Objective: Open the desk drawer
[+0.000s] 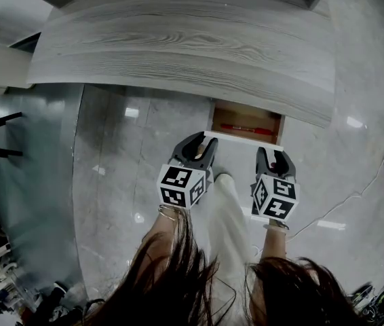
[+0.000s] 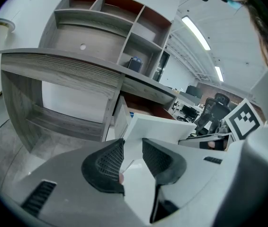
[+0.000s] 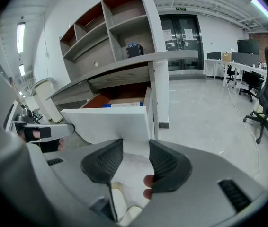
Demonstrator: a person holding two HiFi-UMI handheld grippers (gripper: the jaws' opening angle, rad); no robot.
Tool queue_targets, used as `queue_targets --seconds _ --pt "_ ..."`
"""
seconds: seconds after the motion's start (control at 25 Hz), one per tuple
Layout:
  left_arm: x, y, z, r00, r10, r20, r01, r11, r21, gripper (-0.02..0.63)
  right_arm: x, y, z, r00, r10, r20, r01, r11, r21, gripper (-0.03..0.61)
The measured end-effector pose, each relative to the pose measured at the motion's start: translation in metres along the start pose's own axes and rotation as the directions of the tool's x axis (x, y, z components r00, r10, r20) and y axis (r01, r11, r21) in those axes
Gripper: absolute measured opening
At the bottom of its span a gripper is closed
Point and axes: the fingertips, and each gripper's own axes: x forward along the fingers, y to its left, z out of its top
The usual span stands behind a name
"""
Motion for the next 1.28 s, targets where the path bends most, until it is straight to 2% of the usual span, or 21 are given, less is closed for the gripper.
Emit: queue_targets --seconds 1.28 --pt "0.006 0.006 -0.025 0.999 -0.026 -0.043 0.028 0.998 0.051 0.118 0.012 -0.002 -0.021 0.998 0.018 -0.063 -0.02 1.0 -0.025 0.179"
